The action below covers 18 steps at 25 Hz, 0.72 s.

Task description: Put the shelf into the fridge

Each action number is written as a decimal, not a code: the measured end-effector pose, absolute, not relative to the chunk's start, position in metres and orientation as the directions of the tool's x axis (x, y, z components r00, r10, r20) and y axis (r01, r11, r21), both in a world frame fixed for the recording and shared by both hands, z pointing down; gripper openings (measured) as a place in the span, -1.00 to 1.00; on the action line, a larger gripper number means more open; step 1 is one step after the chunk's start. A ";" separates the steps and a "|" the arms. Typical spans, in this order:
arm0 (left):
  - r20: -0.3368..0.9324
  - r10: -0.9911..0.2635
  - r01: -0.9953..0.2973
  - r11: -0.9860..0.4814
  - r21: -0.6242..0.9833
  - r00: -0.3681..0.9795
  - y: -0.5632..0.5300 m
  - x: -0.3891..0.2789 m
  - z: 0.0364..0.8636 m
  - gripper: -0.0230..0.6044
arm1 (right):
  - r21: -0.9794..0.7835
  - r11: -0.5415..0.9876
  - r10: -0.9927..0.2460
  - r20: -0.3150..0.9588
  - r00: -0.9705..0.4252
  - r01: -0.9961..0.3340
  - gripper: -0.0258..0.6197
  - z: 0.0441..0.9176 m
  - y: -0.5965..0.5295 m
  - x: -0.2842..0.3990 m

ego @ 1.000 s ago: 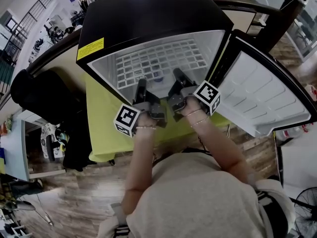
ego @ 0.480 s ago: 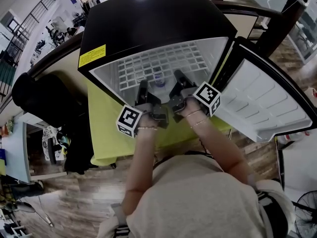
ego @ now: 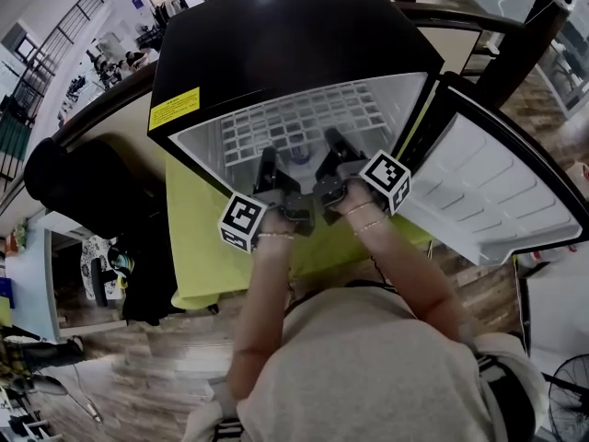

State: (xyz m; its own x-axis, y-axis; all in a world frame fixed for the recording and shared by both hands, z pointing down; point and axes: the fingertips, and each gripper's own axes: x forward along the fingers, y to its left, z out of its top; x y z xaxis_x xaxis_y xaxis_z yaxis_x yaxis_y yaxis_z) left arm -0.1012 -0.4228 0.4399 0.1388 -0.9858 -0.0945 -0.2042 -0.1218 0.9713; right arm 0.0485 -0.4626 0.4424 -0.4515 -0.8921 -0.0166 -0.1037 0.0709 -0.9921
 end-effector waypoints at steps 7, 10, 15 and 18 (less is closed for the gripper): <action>-0.096 -0.987 -0.193 -0.120 0.974 0.131 -0.423 -0.102 0.440 -0.77 | -0.988 0.073 -0.892 -0.005 -0.452 -0.135 -0.82 0.441 -0.464 0.049; -0.104 -0.986 -0.174 -0.126 0.977 0.130 -0.422 -0.102 0.440 -0.78 | -0.989 0.064 -0.893 0.002 -0.451 -0.130 -0.82 0.441 -0.463 0.049; -0.085 -0.985 -0.195 -0.114 0.974 0.150 -0.417 -0.100 0.442 -0.77 | -0.987 0.068 -0.890 0.005 -0.455 -0.144 -0.77 0.439 -0.457 0.049; -0.079 -0.982 -0.216 -0.115 0.970 0.169 -0.414 -0.095 0.440 -0.77 | -0.990 0.084 -0.897 -0.024 -0.442 -0.118 -0.69 0.435 -0.454 0.049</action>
State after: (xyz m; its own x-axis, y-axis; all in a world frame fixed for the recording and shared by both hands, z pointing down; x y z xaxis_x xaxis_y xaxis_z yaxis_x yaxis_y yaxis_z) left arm -0.0948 -0.4140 0.4402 0.1692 -0.9824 -0.0791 -0.2155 -0.1152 0.9697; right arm 0.0489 -0.4538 0.4352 -0.4420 -0.8967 -0.0235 -0.1175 0.0839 -0.9895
